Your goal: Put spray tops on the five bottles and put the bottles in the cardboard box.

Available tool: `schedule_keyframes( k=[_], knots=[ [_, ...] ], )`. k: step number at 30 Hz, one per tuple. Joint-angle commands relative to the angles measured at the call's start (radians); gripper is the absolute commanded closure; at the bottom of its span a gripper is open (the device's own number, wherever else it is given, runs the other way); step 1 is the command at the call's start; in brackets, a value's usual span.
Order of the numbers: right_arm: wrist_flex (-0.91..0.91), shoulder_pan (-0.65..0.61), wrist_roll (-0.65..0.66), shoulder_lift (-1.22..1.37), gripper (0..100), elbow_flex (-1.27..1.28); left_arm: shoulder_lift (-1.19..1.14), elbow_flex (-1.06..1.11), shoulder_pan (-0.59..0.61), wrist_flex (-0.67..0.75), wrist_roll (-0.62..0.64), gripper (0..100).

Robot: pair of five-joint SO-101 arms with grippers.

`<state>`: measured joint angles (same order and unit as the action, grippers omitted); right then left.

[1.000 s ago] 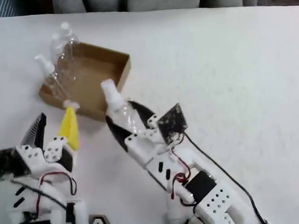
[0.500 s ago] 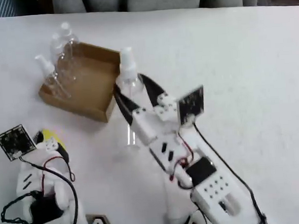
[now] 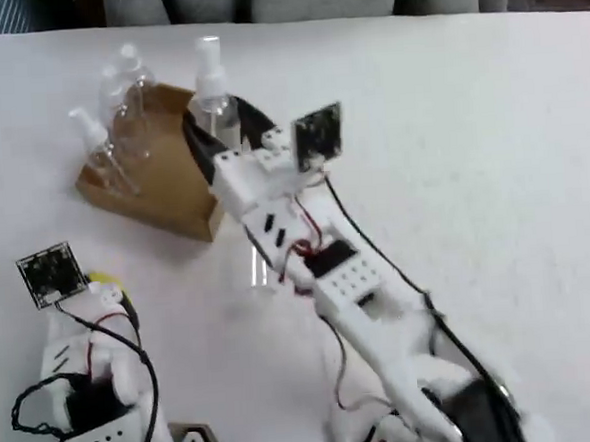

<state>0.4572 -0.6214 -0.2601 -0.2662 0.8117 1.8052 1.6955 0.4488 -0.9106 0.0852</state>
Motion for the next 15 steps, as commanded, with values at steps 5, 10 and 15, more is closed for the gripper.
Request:
schedule_keyframes(
  k=[5, 10, 15],
  knots=[
    [0.128, 0.007, 0.046, 0.361, 98.1, -0.281, 0.001, -0.002, 0.007, 0.012, -0.020, 98],
    [0.162, 0.010, 0.048, 0.596, 98.1, -0.463, 0.001, -0.002, 0.007, 0.009, -0.023, 98],
    [0.162, 0.031, 0.068, 0.750, 98.1, -0.603, 0.001, -0.002, 0.007, 0.006, -0.023, 98]
  ],
)
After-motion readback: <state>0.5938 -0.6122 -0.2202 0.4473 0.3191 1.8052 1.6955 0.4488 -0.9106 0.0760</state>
